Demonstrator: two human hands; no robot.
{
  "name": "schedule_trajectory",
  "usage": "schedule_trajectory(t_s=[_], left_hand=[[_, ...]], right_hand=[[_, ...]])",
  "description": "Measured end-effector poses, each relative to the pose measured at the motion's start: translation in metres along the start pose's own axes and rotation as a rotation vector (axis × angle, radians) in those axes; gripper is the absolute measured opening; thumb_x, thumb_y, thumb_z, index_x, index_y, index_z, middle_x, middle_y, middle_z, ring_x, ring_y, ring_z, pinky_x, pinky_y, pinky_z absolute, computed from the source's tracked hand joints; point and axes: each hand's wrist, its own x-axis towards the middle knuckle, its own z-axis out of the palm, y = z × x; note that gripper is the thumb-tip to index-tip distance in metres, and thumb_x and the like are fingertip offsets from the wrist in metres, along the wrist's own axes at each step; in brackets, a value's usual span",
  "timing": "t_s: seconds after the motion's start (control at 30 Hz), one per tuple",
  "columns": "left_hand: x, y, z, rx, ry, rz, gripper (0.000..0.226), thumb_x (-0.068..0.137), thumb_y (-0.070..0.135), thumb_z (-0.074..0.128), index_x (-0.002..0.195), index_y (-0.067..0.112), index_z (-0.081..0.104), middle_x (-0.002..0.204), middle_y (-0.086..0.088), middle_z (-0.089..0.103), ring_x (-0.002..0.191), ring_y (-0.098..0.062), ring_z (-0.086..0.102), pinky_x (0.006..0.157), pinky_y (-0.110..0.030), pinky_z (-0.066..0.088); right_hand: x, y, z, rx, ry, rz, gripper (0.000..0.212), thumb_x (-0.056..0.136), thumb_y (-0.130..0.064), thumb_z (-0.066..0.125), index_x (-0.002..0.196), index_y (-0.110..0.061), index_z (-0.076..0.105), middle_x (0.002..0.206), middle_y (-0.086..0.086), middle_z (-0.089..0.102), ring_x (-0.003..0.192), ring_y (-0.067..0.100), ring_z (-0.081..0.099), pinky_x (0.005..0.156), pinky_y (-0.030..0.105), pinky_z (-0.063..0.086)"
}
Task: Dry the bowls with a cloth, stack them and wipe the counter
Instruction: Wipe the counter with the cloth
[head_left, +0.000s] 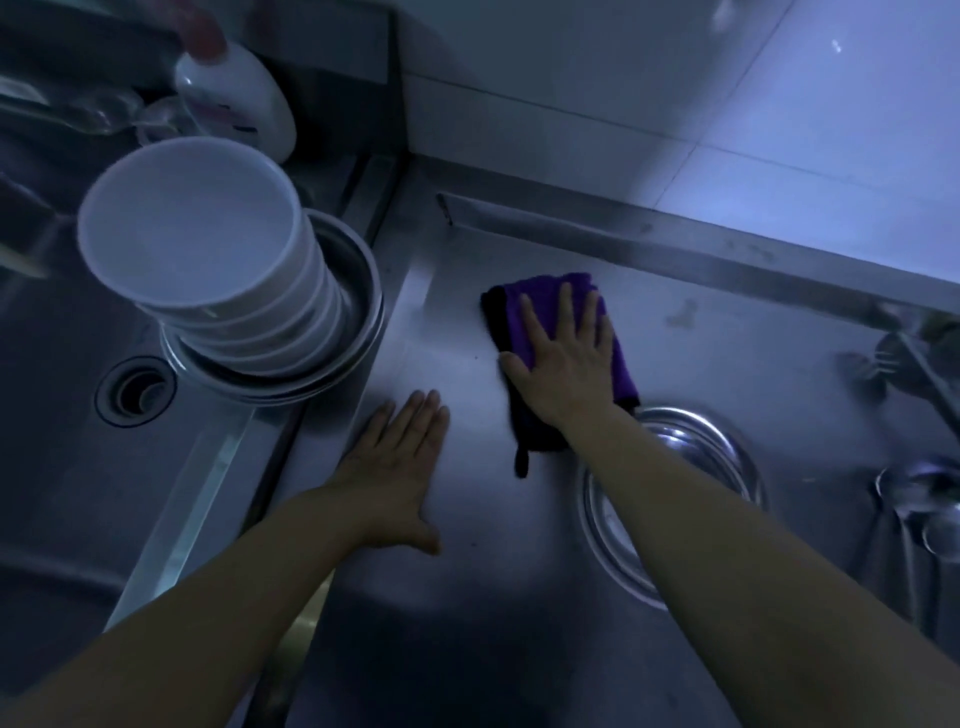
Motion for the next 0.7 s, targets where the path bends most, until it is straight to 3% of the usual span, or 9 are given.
schedule_trajectory(t_s=[0.1,0.13,0.17,0.23,0.3,0.4,0.5,0.63,0.7], left_hand=[[-0.015,0.005,-0.001,-0.027,0.126,-0.031,0.140,0.057,0.079,0.057,0.126,0.016,-0.048,0.131,0.001,-0.055,0.121,-0.014,-0.051,0.098,-0.029,-0.038],[-0.024,0.007,-0.001,0.013,0.180,-0.041,0.142,0.056,0.077,0.060,0.132,0.012,-0.040,0.141,-0.005,-0.044,0.126,-0.016,-0.045,0.105,-0.032,-0.034],[-0.034,0.010,0.000,0.059,0.201,-0.061,0.144,0.053,0.075,0.065,0.141,0.005,-0.024,0.152,-0.014,-0.022,0.136,-0.022,-0.029,0.112,-0.038,-0.022],[-0.054,0.013,0.007,0.048,0.255,-0.104,0.138,0.044,0.068,0.075,0.143,-0.006,0.014,0.150,-0.025,0.024,0.139,-0.030,0.012,0.113,-0.045,0.005],[-0.074,0.013,0.018,0.037,0.241,-0.130,0.137,0.041,0.065,0.078,0.141,-0.009,0.022,0.146,-0.028,0.032,0.136,-0.035,0.025,0.109,-0.047,0.010],[-0.096,0.012,0.032,0.036,0.208,-0.163,0.139,0.036,0.064,0.080,0.141,-0.009,0.025,0.147,-0.028,0.028,0.136,-0.038,0.026,0.109,-0.047,0.007],[-0.107,0.016,0.038,0.047,0.143,-0.163,0.138,0.039,0.064,0.078,0.144,-0.003,0.020,0.151,-0.024,0.017,0.141,-0.036,0.012,0.112,-0.045,-0.002],[-0.107,0.009,0.052,0.074,0.115,-0.146,0.131,0.059,0.073,0.056,0.137,0.011,-0.030,0.144,-0.012,-0.039,0.131,-0.026,-0.043,0.106,-0.044,-0.030],[-0.105,0.006,0.056,0.085,0.104,-0.142,0.130,0.061,0.074,0.050,0.132,0.011,-0.038,0.140,-0.010,-0.046,0.126,-0.024,-0.049,0.103,-0.045,-0.034]], right_hand=[[-0.023,-0.025,0.006,-0.015,-0.024,-0.146,0.074,0.087,-0.068,0.022,0.150,-0.037,-0.001,0.159,0.013,-0.008,0.143,0.039,-0.015,0.116,0.052,-0.006],[-0.033,-0.031,0.009,-0.029,-0.028,-0.188,0.074,0.087,-0.069,0.022,0.150,-0.037,0.000,0.159,0.012,-0.008,0.143,0.038,-0.015,0.116,0.051,-0.006],[-0.044,-0.036,0.011,-0.040,-0.030,-0.223,0.074,0.087,-0.069,0.022,0.150,-0.037,0.000,0.159,0.012,-0.008,0.143,0.038,-0.015,0.116,0.051,-0.006],[-0.070,-0.045,0.017,-0.042,-0.034,-0.281,0.074,0.086,-0.069,0.020,0.150,-0.037,0.000,0.159,0.012,-0.008,0.144,0.037,-0.015,0.117,0.051,-0.005],[-0.101,-0.054,0.023,-0.019,-0.045,-0.337,0.076,0.085,-0.069,0.023,0.150,-0.037,0.001,0.159,0.012,-0.007,0.144,0.036,-0.016,0.117,0.053,-0.004],[-0.155,-0.064,0.034,0.020,-0.027,-0.409,0.079,0.083,-0.065,0.036,0.151,-0.036,0.009,0.159,0.013,0.000,0.144,0.037,-0.012,0.115,0.053,-0.007],[-0.192,-0.061,0.040,0.024,-0.011,-0.472,0.082,0.079,-0.063,0.044,0.150,-0.035,0.016,0.159,0.013,0.010,0.145,0.038,-0.001,0.114,0.056,0.002],[-0.174,-0.044,0.033,-0.003,-0.010,-0.516,0.079,0.079,-0.064,0.044,0.149,-0.036,0.021,0.158,0.008,0.016,0.145,0.037,0.007,0.115,0.054,0.007],[-0.146,-0.035,0.028,-0.030,-0.007,-0.436,0.076,0.080,-0.065,0.038,0.149,-0.035,0.022,0.158,0.008,0.018,0.145,0.036,0.007,0.116,0.050,0.008]])
